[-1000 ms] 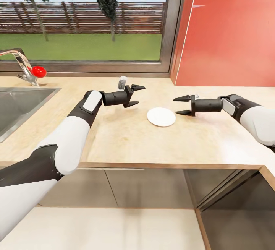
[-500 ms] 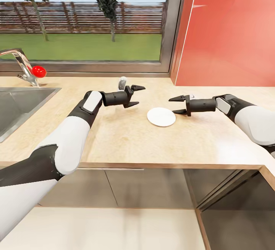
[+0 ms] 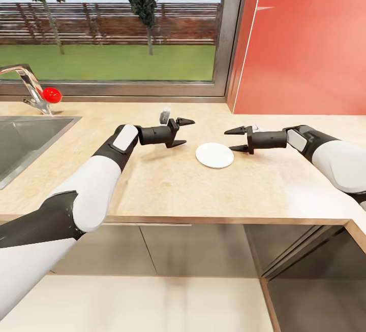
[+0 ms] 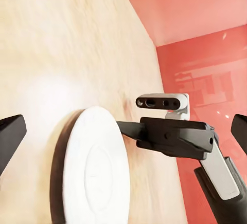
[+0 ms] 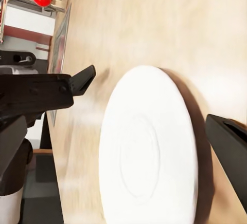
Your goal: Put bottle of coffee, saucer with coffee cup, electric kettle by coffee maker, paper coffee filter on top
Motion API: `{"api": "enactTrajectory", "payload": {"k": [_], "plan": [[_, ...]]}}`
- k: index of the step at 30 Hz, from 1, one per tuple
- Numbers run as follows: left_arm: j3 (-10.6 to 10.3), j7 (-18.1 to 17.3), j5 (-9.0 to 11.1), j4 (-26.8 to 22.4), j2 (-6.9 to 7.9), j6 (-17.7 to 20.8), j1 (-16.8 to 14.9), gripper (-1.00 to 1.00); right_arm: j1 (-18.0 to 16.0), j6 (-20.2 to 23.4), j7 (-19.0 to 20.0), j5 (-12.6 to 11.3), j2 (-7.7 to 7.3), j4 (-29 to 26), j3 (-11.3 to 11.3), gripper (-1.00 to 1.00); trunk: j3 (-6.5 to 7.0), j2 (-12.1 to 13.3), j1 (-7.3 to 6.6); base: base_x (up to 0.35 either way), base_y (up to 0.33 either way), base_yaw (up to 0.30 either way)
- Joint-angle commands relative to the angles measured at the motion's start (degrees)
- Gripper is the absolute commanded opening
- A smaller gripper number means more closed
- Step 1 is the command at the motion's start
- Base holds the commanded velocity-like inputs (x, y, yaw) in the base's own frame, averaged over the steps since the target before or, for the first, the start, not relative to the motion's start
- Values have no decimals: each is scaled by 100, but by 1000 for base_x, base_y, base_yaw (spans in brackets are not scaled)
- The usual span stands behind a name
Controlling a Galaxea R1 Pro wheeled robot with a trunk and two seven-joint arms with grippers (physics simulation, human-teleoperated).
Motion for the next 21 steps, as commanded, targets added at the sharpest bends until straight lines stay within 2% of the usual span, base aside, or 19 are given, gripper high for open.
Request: {"api": "enactTrajectory", "payload": {"k": [1, 13, 17, 20, 21], "plan": [[48, -26, -51, 2, -7, 34, -6, 100, -4, -21, 15, 120, -5, 14, 73, 100, -6, -2, 0, 0, 0, 0], [40, -45, -43, 10, -7, 37, -6, 100, -2, -22, 15, 118, 4, 14, 73, 100, -6, -2, 0, 0, 0, 0], [38, -62, -43, 14, -7, 44, -6, 100, -2, -22, 15, 112, 58, 14, 73, 100, -6, -2, 0, 0, 0, 0], [31, -321, -43, 14, -7, 72, -6, 100, 0, -22, 15, 111, 92, 14, 73, 100, -6, -2, 0, 0, 0, 0], [27, -558, -43, 15, -7, 80, -6, 100, -1, -22, 15, 108, 104, 14, 73, 100, -6, -2, 0, 0, 0, 0]]}}
